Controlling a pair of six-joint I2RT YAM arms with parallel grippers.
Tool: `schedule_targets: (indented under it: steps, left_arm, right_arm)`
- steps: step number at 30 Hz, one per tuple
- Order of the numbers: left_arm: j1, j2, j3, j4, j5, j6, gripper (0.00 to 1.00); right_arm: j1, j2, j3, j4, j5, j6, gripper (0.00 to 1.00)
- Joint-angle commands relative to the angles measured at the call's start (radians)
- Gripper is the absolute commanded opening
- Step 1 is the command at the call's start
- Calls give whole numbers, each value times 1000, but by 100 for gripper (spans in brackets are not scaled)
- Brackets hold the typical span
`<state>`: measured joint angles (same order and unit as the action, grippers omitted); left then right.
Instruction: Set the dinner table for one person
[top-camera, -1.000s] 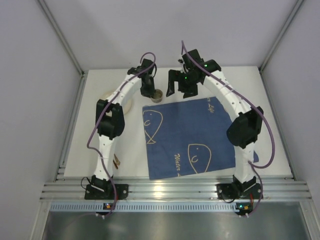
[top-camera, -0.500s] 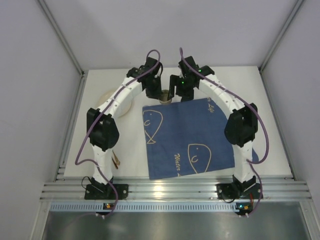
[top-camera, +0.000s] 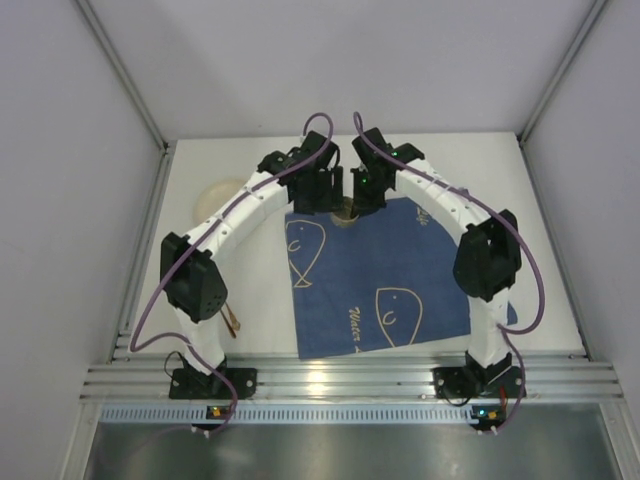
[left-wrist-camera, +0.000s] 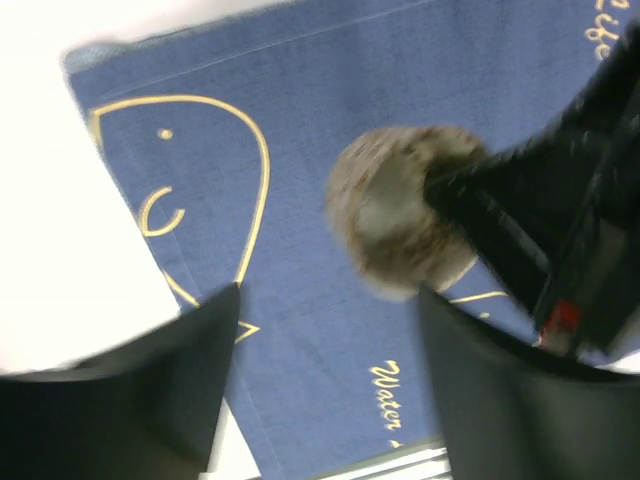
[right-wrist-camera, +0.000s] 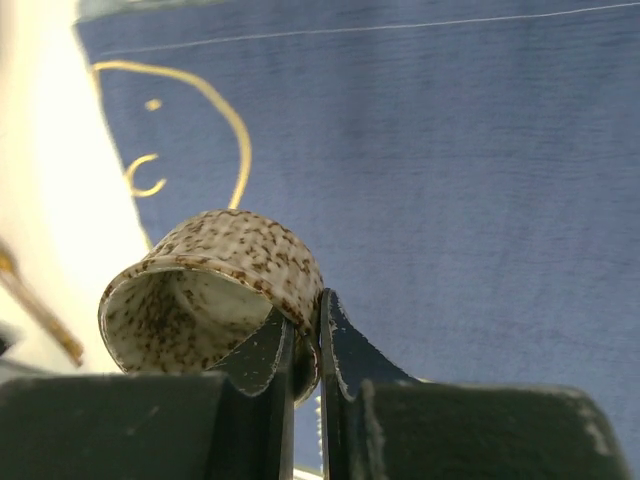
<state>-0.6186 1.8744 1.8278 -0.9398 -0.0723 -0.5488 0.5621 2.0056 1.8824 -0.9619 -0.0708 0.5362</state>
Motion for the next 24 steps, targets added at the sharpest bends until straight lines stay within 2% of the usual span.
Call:
schedule_targets:
  steps: [1, 2, 3, 5, 11, 16, 24]
  left_arm:
    - [-7, -77, 30, -71, -130, -11, 83]
    - [12, -81, 33, -98, -154, -10, 88]
    - [26, -98, 27, -102, -168, -1, 98]
    - [83, -135, -17, -100, -169, 3, 98]
    - [239, -237, -206, -30, -89, -11, 98]
    - [261, -248, -286, 21, -54, -16, 98]
    - [261, -172, -280, 32, 6, -17, 96]
  right_arm:
    - [-36, -90, -49, 58, 112, 13, 0]
    - [-44, -109, -68, 58, 123, 7, 0]
    - [-69, -120, -104, 58, 134, 1, 0]
    - [-105, -146, -138, 58, 172, -18, 0]
    - [-315, -163, -227, 58, 218, -45, 0]
    - [-448, -114, -227, 58, 278, -42, 0]
    - [-527, 47, -138, 60, 310, -33, 0]
